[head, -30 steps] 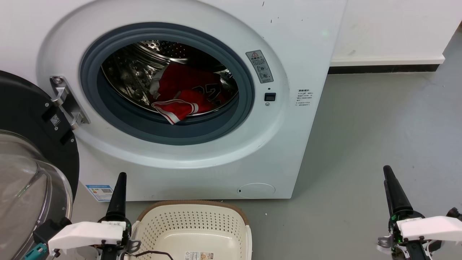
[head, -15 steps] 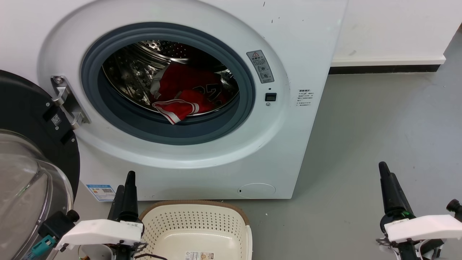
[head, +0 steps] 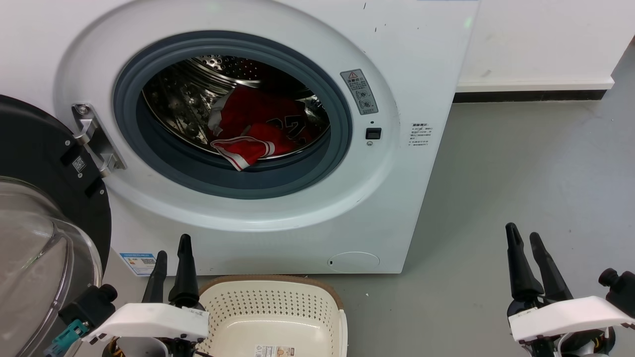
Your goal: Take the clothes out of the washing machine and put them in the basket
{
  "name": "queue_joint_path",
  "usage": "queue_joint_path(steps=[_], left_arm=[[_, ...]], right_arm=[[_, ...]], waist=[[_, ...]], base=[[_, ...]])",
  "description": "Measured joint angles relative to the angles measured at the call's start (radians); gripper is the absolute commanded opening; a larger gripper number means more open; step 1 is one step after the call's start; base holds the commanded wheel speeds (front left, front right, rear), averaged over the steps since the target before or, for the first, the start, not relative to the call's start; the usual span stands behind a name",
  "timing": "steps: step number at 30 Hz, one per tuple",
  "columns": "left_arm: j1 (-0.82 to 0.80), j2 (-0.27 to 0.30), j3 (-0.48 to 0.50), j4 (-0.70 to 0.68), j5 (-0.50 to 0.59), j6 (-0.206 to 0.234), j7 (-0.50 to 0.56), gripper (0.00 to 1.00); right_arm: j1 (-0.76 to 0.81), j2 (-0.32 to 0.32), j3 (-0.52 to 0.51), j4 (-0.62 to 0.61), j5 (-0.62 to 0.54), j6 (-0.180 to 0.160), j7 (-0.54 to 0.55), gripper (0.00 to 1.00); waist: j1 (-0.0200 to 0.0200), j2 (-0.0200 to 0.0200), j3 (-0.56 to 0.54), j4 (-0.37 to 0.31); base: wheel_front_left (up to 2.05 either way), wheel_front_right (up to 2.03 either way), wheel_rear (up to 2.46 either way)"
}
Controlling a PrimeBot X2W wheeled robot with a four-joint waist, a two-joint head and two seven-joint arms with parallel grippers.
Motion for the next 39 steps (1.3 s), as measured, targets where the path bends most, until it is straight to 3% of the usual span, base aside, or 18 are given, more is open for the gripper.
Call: queue_joint_path(steps=[21,39], left_arm=[[0.023,0.0,-0.023,-0.044,0.257,0.038,-0.06,1.0],[0.045,0.001,-0.038,-0.063,0.426,0.052,-0.102,1.0]], right_arm=[[0.02,0.0,0.01,-0.051,-0.309,0.0,-0.061,1.0],[0.04,0.0,0.031,-0.089,-0.501,0.0,-0.104,1.0]], waist=[[0.0,0.0,0.005,0.003],[0.0,0.0,0.007,0.008]], base=[[0.0,0.0,0.0],[0.0,0.0,0.0]])
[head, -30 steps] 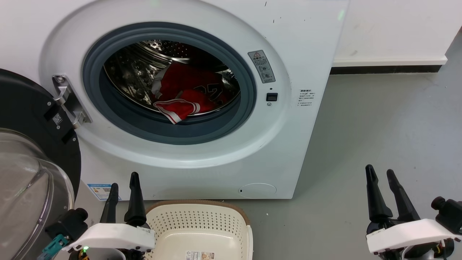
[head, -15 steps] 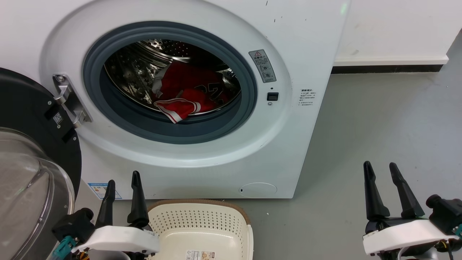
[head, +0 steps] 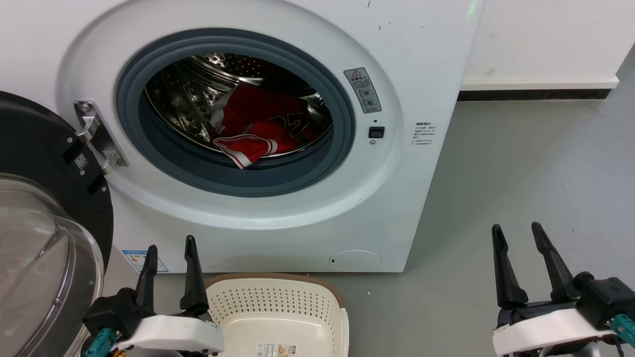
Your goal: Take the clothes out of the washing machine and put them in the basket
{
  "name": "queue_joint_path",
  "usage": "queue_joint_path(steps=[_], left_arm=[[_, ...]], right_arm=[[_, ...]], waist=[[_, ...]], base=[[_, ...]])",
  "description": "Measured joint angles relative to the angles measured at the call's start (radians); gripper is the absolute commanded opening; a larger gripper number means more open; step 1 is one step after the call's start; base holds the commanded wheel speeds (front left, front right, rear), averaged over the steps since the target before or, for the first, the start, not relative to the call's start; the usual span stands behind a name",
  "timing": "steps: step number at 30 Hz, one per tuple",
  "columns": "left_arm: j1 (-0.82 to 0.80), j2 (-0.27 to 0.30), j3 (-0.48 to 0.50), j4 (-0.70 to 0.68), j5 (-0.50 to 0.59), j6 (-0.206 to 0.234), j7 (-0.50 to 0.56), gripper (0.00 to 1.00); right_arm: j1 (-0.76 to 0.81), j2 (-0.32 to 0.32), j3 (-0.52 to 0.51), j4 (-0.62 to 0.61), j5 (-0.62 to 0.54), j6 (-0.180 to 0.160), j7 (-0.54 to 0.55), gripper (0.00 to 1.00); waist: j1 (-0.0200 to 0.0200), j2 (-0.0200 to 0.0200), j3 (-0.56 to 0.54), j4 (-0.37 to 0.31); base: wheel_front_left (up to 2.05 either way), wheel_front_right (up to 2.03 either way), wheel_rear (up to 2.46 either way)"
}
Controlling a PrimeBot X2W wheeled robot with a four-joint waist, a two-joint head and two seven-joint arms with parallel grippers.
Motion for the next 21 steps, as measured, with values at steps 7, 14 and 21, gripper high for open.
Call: queue_joint_path(steps=[7,14,21], left_arm=[[0.012,0.0,-0.003,-0.004,0.054,0.004,-0.013,1.0],[0.015,0.001,-0.012,-0.008,0.108,0.01,-0.029,1.0],[0.023,0.001,-0.018,-0.012,0.159,0.017,-0.041,1.0]], right_arm=[[0.007,0.0,0.006,-0.009,-0.067,0.0,-0.016,1.0],[0.018,0.0,0.012,-0.016,-0.121,0.0,-0.027,1.0],[0.026,0.0,0.014,-0.024,-0.174,0.0,-0.043,1.0]], waist=[[0.0,0.0,-0.001,-0.001],[0.0,0.0,-0.004,-0.001],[0.0,0.0,-0.009,0.002]], base=[[0.0,0.0,0.0],[0.0,0.0,0.0],[0.0,0.0,0.0]])
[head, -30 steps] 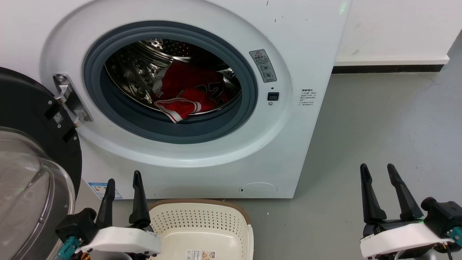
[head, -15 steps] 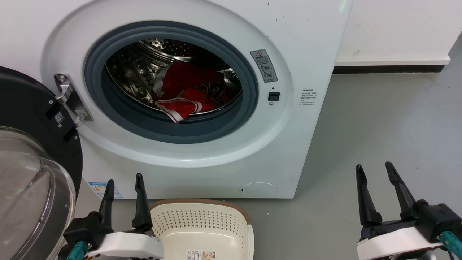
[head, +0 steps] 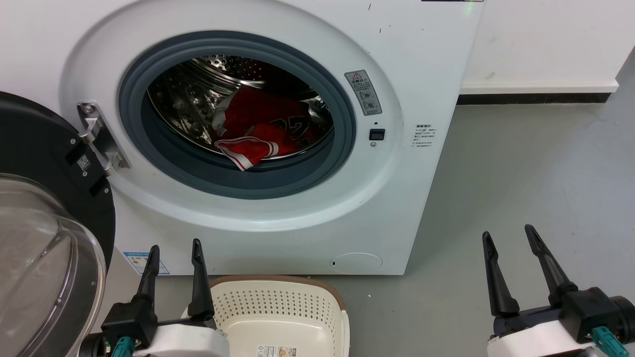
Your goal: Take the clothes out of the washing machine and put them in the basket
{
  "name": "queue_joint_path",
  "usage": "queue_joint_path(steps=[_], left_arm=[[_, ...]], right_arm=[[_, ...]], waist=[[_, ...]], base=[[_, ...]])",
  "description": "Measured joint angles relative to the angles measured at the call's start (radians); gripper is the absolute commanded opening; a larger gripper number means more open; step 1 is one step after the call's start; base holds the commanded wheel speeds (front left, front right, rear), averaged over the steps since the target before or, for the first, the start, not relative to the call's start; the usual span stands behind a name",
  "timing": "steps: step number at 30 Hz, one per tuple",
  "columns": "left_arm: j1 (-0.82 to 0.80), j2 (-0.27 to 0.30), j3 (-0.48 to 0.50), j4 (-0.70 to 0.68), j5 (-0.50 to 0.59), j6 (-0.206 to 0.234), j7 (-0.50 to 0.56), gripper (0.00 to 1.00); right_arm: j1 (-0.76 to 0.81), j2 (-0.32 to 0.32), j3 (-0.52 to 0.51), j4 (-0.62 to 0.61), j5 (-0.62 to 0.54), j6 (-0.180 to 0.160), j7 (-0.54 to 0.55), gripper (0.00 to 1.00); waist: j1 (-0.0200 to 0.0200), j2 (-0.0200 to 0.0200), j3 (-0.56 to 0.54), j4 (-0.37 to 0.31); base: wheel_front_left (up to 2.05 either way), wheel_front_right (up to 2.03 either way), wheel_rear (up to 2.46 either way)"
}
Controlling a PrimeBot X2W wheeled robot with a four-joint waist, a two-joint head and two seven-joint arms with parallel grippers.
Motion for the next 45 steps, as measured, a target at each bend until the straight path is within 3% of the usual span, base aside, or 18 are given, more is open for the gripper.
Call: queue_joint_path(steps=[15,45], left_arm=[[0.013,0.0,-0.004,-0.008,0.088,0.008,-0.026,1.0],[0.016,0.0,0.005,0.008,0.086,0.003,-0.027,1.0]], right_arm=[[0.016,0.0,0.012,-0.005,-0.097,0.0,-0.026,1.0],[0.016,0.0,-0.001,0.024,-0.062,0.0,-0.026,1.0]], waist=[[0.0,0.0,-0.001,0.002],[0.0,0.0,-0.001,0.001]], base=[[0.0,0.0,0.0],[0.0,0.0,0.0]])
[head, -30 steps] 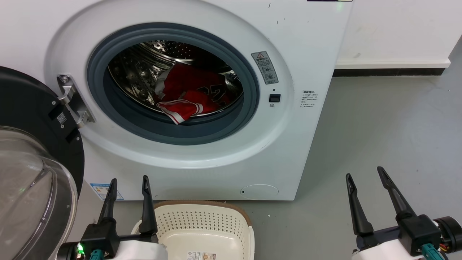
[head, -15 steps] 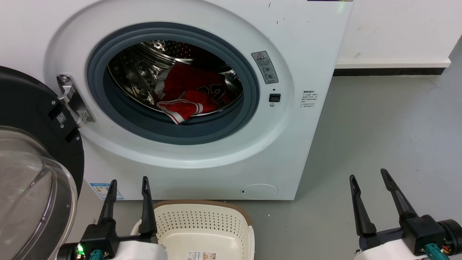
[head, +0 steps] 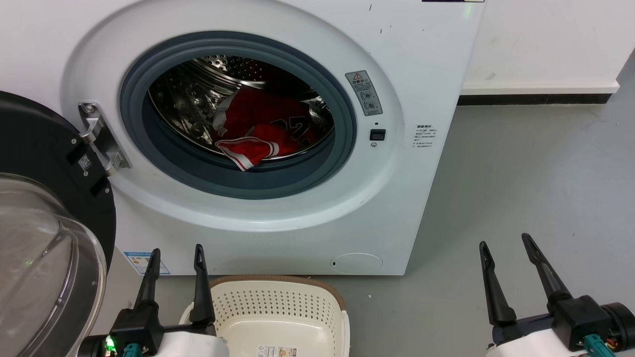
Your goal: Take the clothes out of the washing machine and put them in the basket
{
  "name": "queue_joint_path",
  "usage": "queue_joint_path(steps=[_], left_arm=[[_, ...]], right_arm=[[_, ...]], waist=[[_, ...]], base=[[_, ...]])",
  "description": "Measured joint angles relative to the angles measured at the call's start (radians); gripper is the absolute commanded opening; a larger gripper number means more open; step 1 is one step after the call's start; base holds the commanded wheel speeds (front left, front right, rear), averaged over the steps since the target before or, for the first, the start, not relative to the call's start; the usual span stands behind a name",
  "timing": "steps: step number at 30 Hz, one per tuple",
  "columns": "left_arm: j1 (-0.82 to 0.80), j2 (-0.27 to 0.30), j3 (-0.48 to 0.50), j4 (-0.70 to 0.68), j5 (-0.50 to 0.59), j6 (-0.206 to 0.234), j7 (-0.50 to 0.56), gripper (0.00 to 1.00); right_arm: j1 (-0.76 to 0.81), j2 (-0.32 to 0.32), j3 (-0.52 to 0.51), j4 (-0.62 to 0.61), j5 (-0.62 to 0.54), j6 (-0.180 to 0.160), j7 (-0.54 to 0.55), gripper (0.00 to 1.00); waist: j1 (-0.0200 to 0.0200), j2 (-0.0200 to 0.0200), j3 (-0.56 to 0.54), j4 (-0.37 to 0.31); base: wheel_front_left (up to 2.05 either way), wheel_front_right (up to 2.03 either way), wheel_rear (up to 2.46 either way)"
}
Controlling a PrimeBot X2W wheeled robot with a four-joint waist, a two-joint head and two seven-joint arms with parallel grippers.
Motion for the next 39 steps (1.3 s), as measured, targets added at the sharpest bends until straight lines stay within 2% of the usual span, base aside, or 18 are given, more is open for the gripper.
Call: queue_joint_path(steps=[9,13,16,22,25,31,39], left_arm=[[-0.002,0.0,0.001,0.012,0.002,-0.006,0.0,1.0],[-0.033,0.0,0.016,0.029,0.023,-0.025,0.0,1.0],[-0.081,0.001,0.038,0.053,0.04,-0.056,0.0,1.0],[-0.255,0.037,0.082,0.165,0.042,-0.139,0.0,1.0],[-0.359,0.066,0.102,0.239,0.042,-0.162,0.0,1.0],[-0.549,0.119,0.112,0.371,0.045,-0.189,0.0,1.0],[-0.798,0.185,0.094,0.53,0.052,-0.204,0.0,1.0]], right_arm=[[0.0,0.0,-0.002,0.002,0.004,0.0,0.0,1.0],[0.0,0.0,0.001,0.002,0.004,0.0,0.0,1.0],[-0.002,0.0,0.003,0.001,0.005,0.0,0.0,1.0],[-0.032,0.0,0.009,-0.018,0.006,0.0,0.0,1.0],[-0.059,0.0,0.016,-0.03,0.009,0.0,0.0,1.0],[-0.112,0.0,0.02,-0.06,0.017,0.0,0.0,1.0],[-0.178,0.0,0.027,-0.1,0.038,0.0,0.0,1.0]], waist=[[0.0,0.0,0.005,-0.001],[0.0,0.0,0.013,-0.005],[0.0,0.0,0.025,-0.011],[0.0,0.0,0.077,-0.021],[0.0001,0.0,0.117,-0.03],[0.0001,0.0,0.206,-0.057],[0.0002,0.0,0.335,-0.096]], base=[[0.0,0.0,0.0],[0.0,0.0,0.0],[0.0,0.0,0.0],[0.0,0.0,0.0],[0.0,0.0,0.0],[0.0,0.0,0.0],[0.0,0.0,0.0]])
